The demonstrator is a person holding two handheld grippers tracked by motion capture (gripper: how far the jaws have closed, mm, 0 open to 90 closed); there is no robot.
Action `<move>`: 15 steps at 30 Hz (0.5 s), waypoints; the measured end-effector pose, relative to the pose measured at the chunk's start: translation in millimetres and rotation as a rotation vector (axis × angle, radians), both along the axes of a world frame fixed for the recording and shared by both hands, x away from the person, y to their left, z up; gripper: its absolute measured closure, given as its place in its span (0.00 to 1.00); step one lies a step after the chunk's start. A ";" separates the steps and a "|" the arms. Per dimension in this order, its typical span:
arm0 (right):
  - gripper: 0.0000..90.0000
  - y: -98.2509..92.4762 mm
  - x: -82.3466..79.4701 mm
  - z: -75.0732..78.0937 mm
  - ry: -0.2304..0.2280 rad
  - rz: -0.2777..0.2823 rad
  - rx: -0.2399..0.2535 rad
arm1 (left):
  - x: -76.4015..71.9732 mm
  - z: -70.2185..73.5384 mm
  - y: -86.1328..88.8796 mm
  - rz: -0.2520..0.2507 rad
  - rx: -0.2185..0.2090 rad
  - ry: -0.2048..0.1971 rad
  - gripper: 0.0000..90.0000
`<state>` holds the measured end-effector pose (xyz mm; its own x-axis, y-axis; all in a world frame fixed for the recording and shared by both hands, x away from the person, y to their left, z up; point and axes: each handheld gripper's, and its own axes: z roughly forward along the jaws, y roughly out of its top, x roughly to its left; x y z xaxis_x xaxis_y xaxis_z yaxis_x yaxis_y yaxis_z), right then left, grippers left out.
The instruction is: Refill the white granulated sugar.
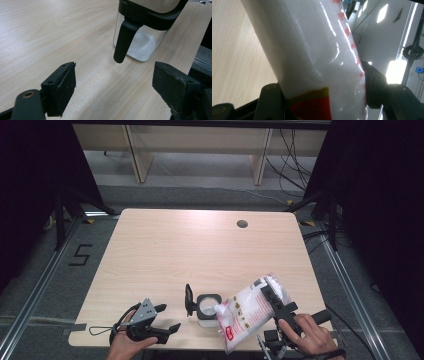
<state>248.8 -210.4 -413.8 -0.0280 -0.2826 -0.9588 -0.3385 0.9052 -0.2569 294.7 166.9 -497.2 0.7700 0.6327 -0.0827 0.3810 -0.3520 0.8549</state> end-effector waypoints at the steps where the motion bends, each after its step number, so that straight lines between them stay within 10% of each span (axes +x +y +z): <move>1: 0.47 0.3 -0.3 -1.5 0.006 -0.007 0.025 | 0.4 -0.6 -0.3 -0.003 -0.013 0.000 0.21; 15: 0.47 -0.7 2.0 -2.1 0.007 0.007 0.012 | 0.4 0.4 0.9 -0.005 -0.004 -0.004 0.21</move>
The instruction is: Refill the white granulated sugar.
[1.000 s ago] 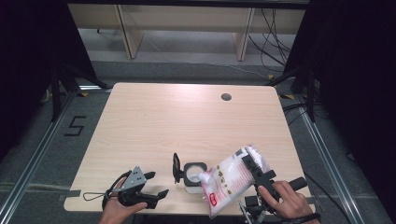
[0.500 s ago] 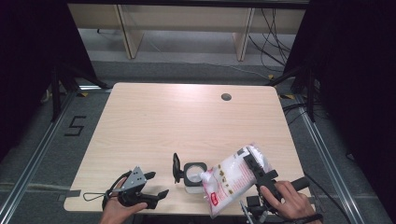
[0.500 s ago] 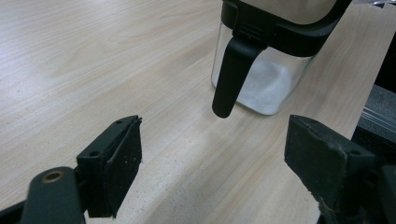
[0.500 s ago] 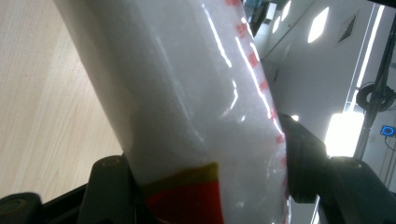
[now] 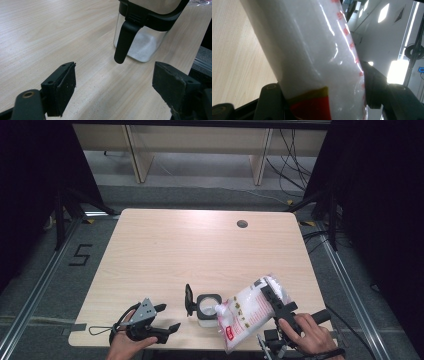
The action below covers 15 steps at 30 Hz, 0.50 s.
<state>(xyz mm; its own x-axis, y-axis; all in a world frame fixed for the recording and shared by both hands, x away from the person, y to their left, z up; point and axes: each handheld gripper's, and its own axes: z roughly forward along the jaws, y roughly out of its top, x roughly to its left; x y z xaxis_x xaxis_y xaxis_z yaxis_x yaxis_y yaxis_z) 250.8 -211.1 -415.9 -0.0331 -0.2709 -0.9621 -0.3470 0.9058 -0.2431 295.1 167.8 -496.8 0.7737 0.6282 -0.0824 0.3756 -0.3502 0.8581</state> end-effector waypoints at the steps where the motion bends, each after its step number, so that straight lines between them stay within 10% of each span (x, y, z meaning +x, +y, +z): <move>1: 0.47 0.5 -0.5 0.8 0.004 -0.006 -0.002 | -0.1 0.0 0.0 0.001 -0.003 0.000 0.21; 15: 0.47 3.6 -1.2 0.5 0.019 -0.003 0.009 | 0.1 0.0 0.1 0.001 0.000 -0.001 0.21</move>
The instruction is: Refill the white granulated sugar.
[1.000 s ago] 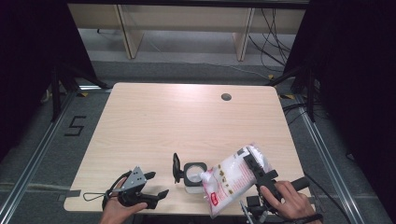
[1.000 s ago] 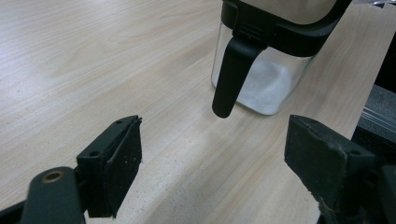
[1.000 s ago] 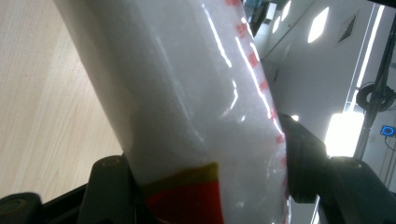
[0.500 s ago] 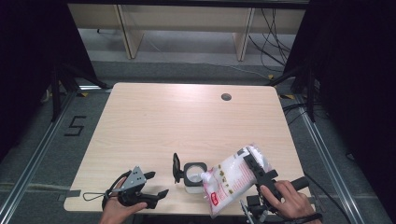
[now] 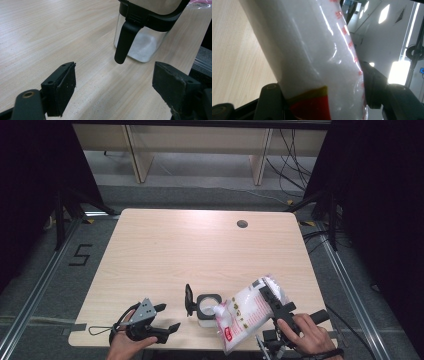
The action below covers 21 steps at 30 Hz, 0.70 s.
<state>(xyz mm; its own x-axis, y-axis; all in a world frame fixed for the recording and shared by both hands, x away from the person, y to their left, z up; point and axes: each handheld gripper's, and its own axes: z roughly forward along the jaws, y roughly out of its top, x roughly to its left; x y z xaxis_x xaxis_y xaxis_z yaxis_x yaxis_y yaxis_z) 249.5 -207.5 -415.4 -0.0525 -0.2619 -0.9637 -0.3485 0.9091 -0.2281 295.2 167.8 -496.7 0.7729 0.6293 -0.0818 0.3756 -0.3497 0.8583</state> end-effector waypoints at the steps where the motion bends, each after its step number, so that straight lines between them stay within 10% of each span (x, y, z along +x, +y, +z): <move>1: 0.47 -0.5 -0.1 -1.5 0.008 -0.003 0.019 | -0.1 -0.1 -0.1 -0.001 0.000 0.001 0.21; 21: 0.47 -3.7 0.2 0.1 0.006 -0.008 0.019 | -0.2 -0.3 -0.6 0.004 -0.009 0.001 0.21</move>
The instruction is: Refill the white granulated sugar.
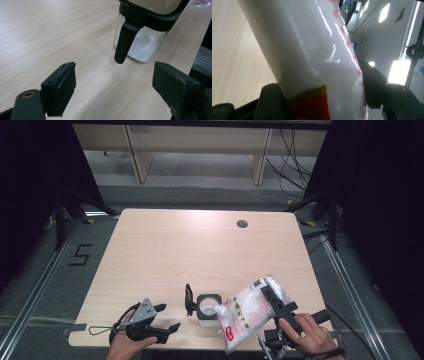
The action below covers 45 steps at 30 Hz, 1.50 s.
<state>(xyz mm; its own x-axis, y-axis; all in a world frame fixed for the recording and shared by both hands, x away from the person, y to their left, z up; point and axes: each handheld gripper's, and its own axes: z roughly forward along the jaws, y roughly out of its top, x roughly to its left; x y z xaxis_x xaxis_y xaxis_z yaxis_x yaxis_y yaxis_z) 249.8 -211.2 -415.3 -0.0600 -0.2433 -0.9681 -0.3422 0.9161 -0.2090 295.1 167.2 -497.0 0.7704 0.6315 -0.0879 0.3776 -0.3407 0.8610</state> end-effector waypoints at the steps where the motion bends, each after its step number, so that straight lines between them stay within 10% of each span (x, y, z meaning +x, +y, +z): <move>1: 0.47 0.0 0.0 0.1 0.000 0.000 -0.001 | -0.4 -0.4 -0.4 0.006 -0.009 0.008 0.20; 45: 0.48 2.7 -0.6 1.4 0.012 0.019 0.007 | -0.8 0.2 0.6 0.012 0.001 0.015 0.21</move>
<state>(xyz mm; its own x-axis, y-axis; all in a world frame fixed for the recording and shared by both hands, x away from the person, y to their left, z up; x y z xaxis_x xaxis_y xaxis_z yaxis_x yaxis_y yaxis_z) 249.2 -208.5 -413.8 -0.0668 -0.2379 -0.9690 -0.3615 0.9109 -0.1987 294.3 167.8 -496.9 0.7615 0.6407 -0.0982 0.3941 -0.3372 0.8550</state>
